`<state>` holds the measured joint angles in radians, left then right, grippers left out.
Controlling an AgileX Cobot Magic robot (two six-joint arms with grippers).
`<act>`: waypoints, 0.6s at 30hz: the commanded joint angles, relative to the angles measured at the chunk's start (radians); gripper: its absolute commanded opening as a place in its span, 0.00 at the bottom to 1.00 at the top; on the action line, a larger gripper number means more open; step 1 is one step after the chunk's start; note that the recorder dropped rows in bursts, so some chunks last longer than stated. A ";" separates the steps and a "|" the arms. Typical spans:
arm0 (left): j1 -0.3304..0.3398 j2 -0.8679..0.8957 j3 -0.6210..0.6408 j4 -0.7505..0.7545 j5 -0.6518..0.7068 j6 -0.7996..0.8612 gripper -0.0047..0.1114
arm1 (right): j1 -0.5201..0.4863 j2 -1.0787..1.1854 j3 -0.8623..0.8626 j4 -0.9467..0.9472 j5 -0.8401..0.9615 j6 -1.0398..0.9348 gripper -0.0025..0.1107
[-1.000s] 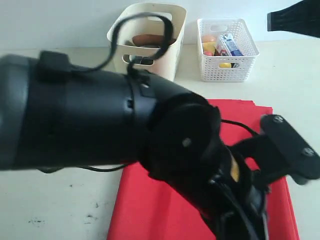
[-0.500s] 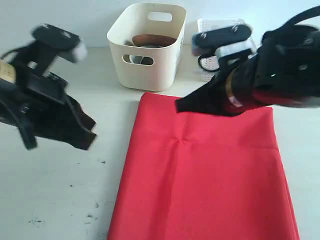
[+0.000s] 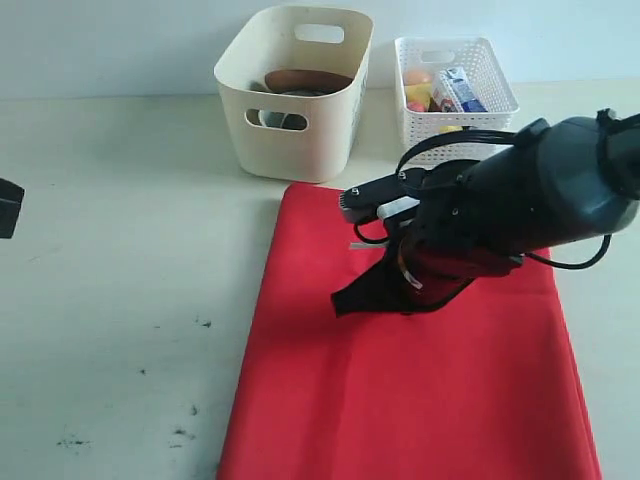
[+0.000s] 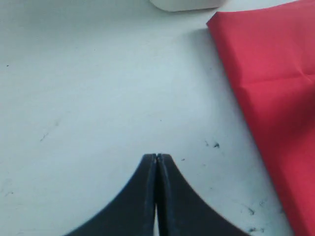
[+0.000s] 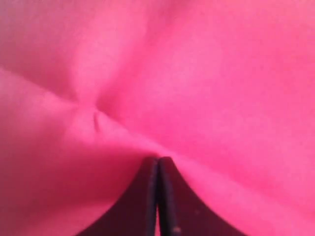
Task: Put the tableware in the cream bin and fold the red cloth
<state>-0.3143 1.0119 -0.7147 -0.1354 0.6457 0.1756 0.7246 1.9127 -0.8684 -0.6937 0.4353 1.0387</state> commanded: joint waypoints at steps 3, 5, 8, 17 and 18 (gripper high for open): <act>0.009 -0.006 0.013 0.020 -0.013 0.002 0.05 | -0.040 0.076 0.027 0.003 0.271 0.027 0.02; 0.009 -0.006 0.013 0.020 -0.015 0.002 0.05 | -0.061 0.076 0.027 -0.006 0.315 0.023 0.02; 0.009 -0.006 0.013 0.020 -0.015 0.002 0.05 | -0.122 0.076 0.027 -0.031 0.348 0.023 0.02; 0.007 -0.006 0.013 0.020 -0.015 0.002 0.05 | -0.427 0.055 0.023 -0.118 0.350 -0.026 0.02; 0.007 -0.006 0.013 0.018 -0.015 0.002 0.05 | -0.445 0.043 0.023 -0.118 0.359 -0.026 0.02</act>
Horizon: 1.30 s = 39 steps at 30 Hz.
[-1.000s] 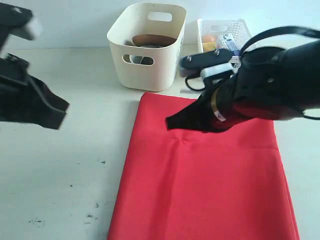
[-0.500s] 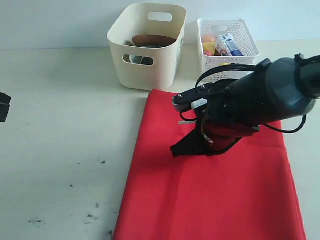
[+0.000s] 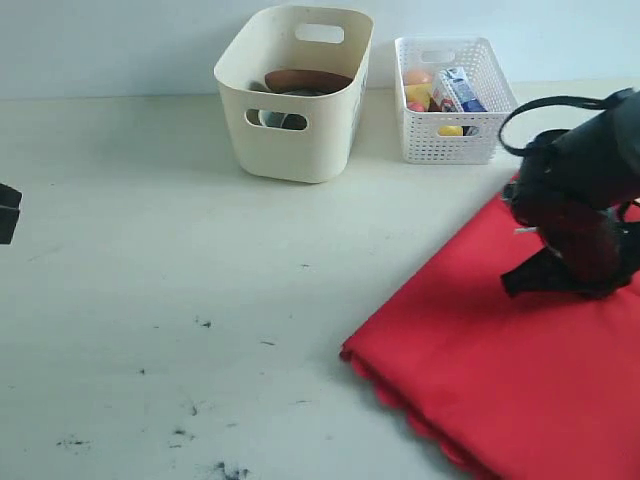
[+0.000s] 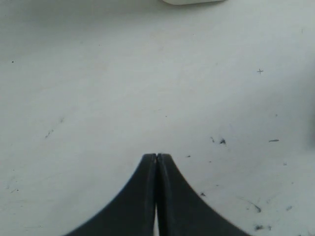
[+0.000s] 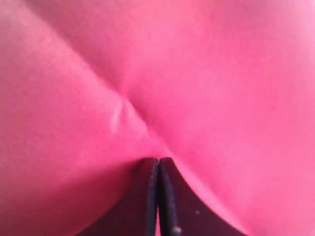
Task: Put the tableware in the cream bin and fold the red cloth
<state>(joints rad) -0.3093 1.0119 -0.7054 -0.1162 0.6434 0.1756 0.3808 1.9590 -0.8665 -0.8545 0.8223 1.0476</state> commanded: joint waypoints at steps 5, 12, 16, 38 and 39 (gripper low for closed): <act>0.002 -0.006 0.003 -0.002 -0.013 0.002 0.05 | -0.147 -0.138 0.021 0.038 -0.007 0.008 0.02; 0.002 -0.006 0.003 -0.002 -0.005 0.002 0.05 | -0.239 -0.198 0.021 0.056 -0.128 0.106 0.02; 0.002 -0.006 0.003 -0.002 -0.003 0.002 0.05 | -0.328 -0.100 0.021 0.073 -0.200 0.135 0.02; 0.002 -0.006 0.003 0.001 0.013 0.002 0.05 | -0.465 0.090 -0.628 0.535 0.158 -0.411 0.02; 0.002 -0.006 0.003 0.001 0.013 0.002 0.05 | -0.465 0.081 -0.546 0.560 0.128 -0.402 0.02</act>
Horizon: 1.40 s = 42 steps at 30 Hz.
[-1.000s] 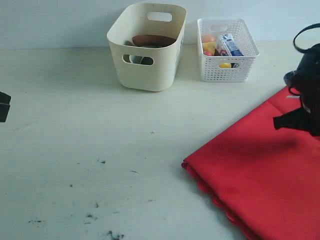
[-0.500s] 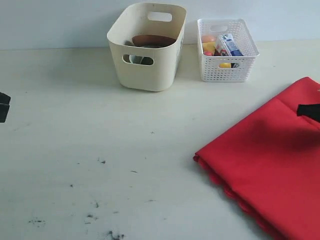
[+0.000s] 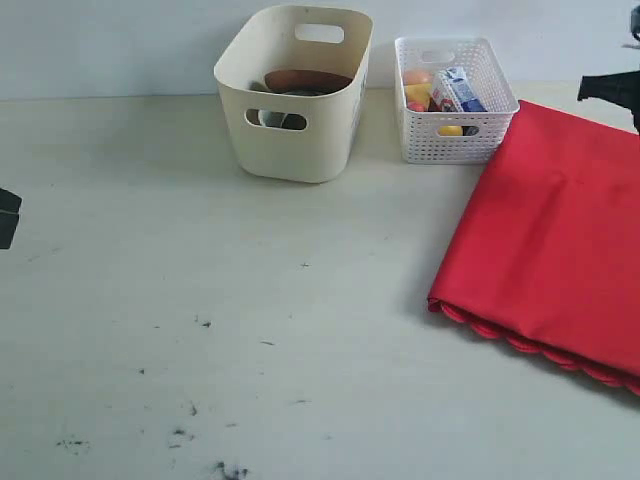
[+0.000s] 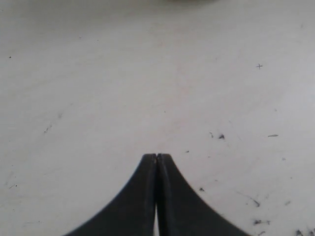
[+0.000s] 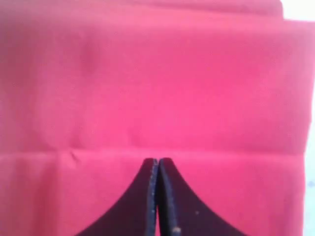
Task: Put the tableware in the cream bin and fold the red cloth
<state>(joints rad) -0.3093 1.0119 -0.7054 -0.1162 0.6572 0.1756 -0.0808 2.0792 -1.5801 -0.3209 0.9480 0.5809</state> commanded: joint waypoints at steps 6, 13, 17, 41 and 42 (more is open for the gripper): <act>0.002 -0.025 0.003 -0.003 -0.001 0.000 0.05 | -0.003 -0.034 0.459 -0.004 -0.293 0.214 0.02; 0.002 -0.027 0.003 0.001 -0.001 0.004 0.05 | -0.056 0.113 0.228 -0.105 -0.360 0.194 0.02; 0.002 -0.027 0.003 0.001 0.011 -0.001 0.05 | -0.073 0.210 0.052 -0.110 -0.353 0.014 0.02; 0.002 -0.413 0.045 -0.137 -0.100 -0.133 0.05 | -0.071 0.111 -0.318 0.099 -0.123 -0.020 0.02; 0.002 -0.462 0.056 -0.137 -0.116 -0.132 0.05 | -0.071 0.097 -0.311 0.131 -0.117 -0.035 0.02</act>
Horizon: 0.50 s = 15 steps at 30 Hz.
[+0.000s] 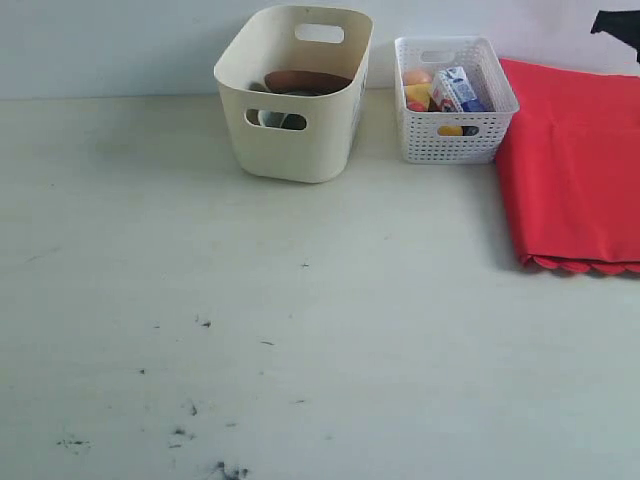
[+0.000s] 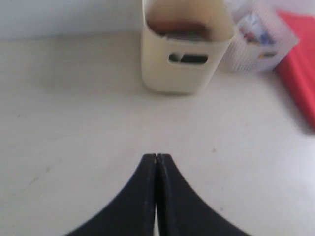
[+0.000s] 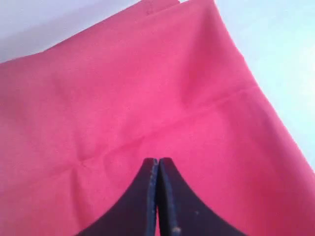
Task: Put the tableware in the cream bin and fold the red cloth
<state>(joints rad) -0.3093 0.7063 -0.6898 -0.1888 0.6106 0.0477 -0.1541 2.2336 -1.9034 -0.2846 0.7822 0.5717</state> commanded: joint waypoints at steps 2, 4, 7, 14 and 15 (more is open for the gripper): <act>0.002 -0.324 0.111 -0.008 -0.082 0.001 0.05 | 0.002 -0.118 0.064 0.232 0.053 -0.121 0.02; 0.002 -0.409 0.150 -0.004 -0.045 0.001 0.05 | 0.016 -0.163 0.112 0.285 0.062 -0.163 0.02; 0.002 -0.477 0.157 -0.004 0.032 0.001 0.05 | 0.058 -0.204 0.168 0.279 0.067 -0.170 0.02; 0.002 -0.510 0.157 -0.004 0.060 0.001 0.05 | 0.091 -0.207 0.174 0.312 0.090 -0.168 0.02; 0.002 -0.510 0.157 -0.004 0.060 0.001 0.05 | 0.091 -0.207 0.174 0.310 0.090 -0.168 0.02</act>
<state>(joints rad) -0.3093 0.2026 -0.5346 -0.1994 0.6663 0.0477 -0.0621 2.0386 -1.7353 0.0243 0.8748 0.4126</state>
